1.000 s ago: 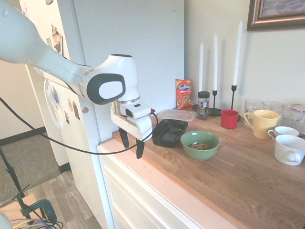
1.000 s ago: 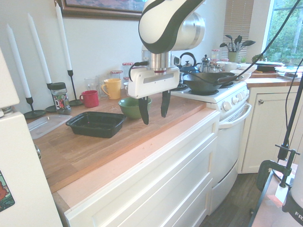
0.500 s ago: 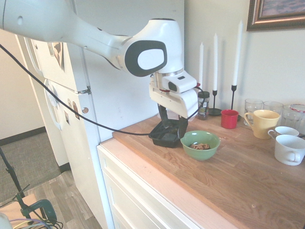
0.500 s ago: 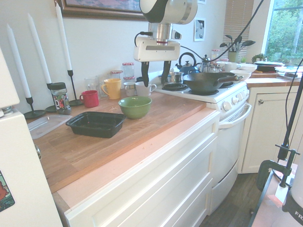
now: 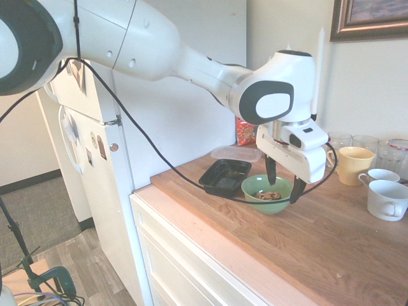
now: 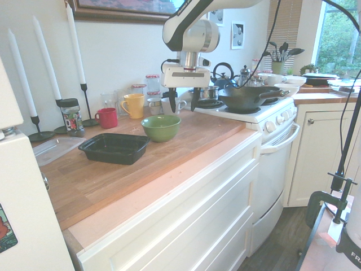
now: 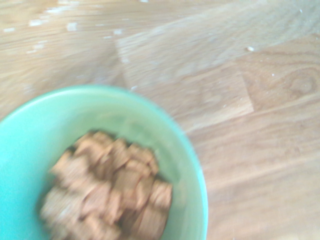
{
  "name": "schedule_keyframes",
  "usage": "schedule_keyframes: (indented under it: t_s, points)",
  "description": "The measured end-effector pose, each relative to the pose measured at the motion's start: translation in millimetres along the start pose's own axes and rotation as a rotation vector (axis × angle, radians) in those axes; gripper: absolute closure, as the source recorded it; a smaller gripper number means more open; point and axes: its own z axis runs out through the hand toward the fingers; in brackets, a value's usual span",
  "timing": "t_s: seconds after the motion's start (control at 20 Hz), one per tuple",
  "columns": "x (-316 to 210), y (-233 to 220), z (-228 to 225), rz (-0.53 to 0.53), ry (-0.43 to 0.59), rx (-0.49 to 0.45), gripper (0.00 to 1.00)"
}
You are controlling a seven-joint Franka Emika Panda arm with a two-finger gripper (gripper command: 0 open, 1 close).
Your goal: Pour the cereal into the box
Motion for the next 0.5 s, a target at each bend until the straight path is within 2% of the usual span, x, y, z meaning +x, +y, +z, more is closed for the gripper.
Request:
schedule_keyframes:
  t_s: [0.35,0.4,0.5]
  points:
    - [12,-6,49,0.009,-0.034,-0.009,0.0]
    - [13,-5,55,0.004,-0.036,-0.01,1.0]
    - [15,-3,62,-0.001,-0.041,-0.014,1.0]
